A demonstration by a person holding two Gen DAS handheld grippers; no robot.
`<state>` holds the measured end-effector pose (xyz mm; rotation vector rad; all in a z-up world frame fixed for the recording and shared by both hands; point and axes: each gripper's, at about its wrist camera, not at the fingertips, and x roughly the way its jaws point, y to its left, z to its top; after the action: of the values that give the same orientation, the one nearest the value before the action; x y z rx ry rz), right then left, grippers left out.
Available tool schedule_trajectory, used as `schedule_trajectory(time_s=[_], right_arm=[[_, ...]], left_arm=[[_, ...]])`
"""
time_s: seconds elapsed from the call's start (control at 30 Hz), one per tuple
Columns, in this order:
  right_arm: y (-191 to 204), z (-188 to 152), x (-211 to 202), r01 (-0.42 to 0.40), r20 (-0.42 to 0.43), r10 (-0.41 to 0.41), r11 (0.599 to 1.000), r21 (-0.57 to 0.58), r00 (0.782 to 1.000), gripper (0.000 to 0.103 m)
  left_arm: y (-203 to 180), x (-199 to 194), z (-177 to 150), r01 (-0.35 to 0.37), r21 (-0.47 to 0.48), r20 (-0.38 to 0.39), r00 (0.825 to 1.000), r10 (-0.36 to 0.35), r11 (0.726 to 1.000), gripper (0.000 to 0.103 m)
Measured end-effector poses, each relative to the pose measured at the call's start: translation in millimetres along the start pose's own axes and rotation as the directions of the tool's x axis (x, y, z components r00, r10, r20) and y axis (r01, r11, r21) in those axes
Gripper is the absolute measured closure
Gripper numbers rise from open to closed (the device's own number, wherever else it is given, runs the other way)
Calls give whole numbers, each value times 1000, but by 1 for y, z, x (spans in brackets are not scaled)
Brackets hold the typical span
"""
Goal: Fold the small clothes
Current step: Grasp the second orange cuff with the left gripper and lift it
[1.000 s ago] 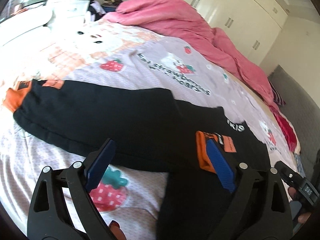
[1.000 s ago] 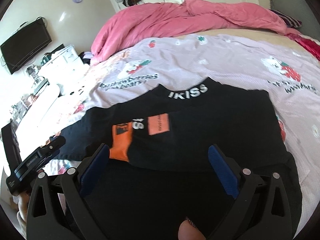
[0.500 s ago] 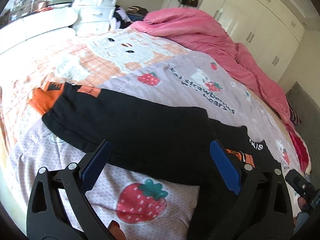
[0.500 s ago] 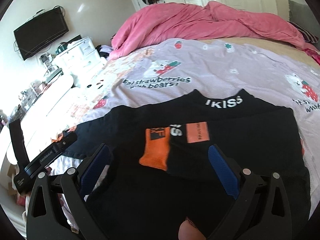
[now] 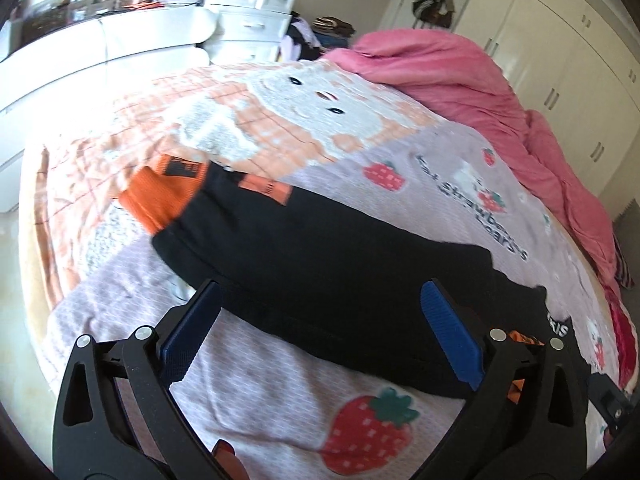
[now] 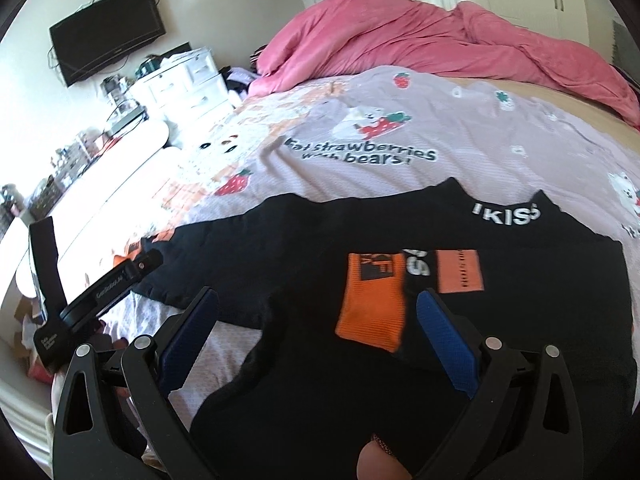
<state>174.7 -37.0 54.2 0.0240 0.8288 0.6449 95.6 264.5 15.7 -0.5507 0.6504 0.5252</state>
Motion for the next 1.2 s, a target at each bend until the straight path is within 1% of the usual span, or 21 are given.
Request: schedule_trajectory(time_s=[0.1, 0.27, 0.43, 0.53, 0.6, 0.7, 0.83, 0.93, 1.0, 1.07, 1.1, 1.17, 1.2], right_arm=[[10, 1, 6, -12, -11, 11, 1000, -25, 1000, 5], [23, 3, 15, -34, -25, 32, 998, -47, 999, 5], [32, 2, 25, -50, -41, 48, 997, -53, 998, 5], [36, 1, 31, -60, -53, 57, 997, -54, 997, 5], [40, 0, 34, -65, -57, 62, 996, -57, 996, 5], [45, -1, 43, -76, -75, 72, 995, -61, 995, 5], [56, -2, 55, -71, -103, 61, 993, -94, 993, 5], [65, -4, 61, -72, -117, 58, 989, -126, 991, 5], [68, -5, 60, -74, -110, 60, 989, -131, 992, 5], [67, -6, 59, -80, -110, 67, 990, -117, 992, 5], [65, -7, 59, -83, -109, 72, 991, -103, 991, 5], [62, -7, 58, -92, -109, 83, 992, -84, 991, 5], [61, -7, 57, -94, -110, 85, 993, -78, 990, 5]], left_arm=[[14, 4, 4, -30, -30, -1, 1000, 30, 999, 10], [40, 9, 10, -54, -86, -3, 999, 54, 995, 10], [69, 14, 15, -77, -157, -5, 997, 77, 985, 10], [79, 18, 19, -64, -174, -2, 998, 65, 983, 10], [81, 21, 21, -68, -174, -6, 998, 68, 982, 10], [84, 25, 24, -43, -191, -6, 999, 43, 981, 10], [87, 29, 31, -33, -202, 13, 999, 37, 979, 10], [90, 31, 38, -8, -218, 35, 999, 16, 976, 23], [91, 34, 42, -2, -220, 34, 999, 10, 975, 28], [94, 39, 43, 6, -229, 29, 1000, 1, 973, 42], [95, 41, 43, 7, -234, 28, 1000, -1, 972, 45], [98, 44, 42, 25, -249, 27, 999, -19, 968, 63], [99, 45, 42, 33, -255, 29, 999, -27, 966, 68]])
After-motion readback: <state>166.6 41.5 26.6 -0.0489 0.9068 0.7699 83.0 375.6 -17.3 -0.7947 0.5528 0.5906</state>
